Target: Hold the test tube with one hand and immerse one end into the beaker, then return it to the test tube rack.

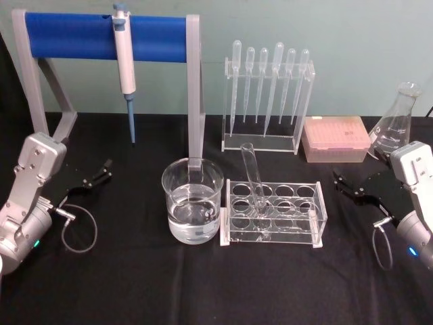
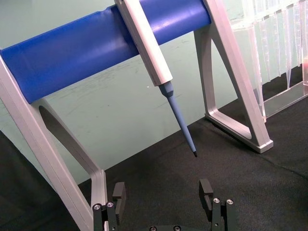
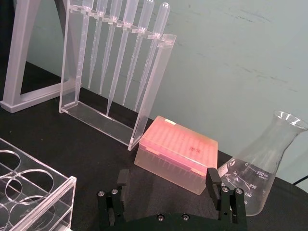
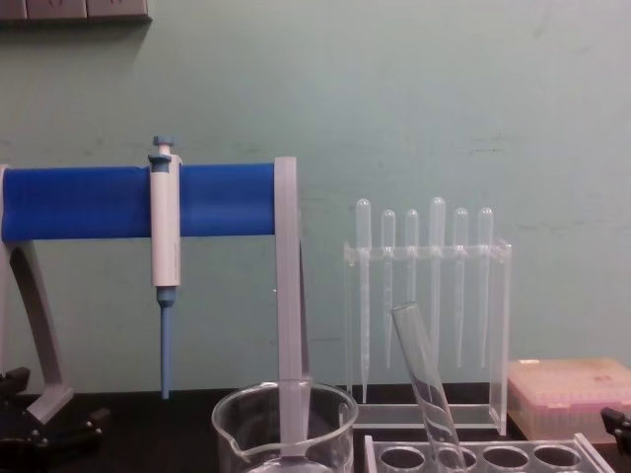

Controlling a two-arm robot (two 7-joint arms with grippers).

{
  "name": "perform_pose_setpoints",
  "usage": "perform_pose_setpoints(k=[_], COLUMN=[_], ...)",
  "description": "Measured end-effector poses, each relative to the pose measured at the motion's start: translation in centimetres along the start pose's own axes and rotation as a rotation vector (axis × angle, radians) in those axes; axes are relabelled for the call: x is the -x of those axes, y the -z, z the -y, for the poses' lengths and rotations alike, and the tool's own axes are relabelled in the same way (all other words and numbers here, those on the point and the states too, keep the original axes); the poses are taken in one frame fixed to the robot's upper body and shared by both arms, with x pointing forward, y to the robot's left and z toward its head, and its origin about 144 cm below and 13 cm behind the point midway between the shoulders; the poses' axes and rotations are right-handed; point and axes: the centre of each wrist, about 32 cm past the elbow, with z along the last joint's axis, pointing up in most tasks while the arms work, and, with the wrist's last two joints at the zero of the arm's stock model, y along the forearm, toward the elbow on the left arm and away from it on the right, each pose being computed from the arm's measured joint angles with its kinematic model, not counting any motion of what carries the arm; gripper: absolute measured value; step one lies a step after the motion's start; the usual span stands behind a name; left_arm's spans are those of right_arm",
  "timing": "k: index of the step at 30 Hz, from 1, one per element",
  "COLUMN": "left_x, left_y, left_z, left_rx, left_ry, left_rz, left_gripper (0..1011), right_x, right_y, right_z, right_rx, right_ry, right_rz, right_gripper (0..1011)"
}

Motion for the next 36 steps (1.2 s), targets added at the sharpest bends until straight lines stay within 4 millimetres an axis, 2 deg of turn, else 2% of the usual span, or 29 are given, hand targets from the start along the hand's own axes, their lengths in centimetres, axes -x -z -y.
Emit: perform_pose_setpoints(k=[36], left_x=[0.0], left_y=[0.0], left_z=[0.0], left_rx=[0.0], left_ry=[0.0], left_rz=[0.0], left_gripper=[1000], right_x=[0.0], right_y=[0.0], right_z=[0.0], right_rx=[0.0], right_ry=[0.0], right_rz=[0.0], right_gripper=[1000])
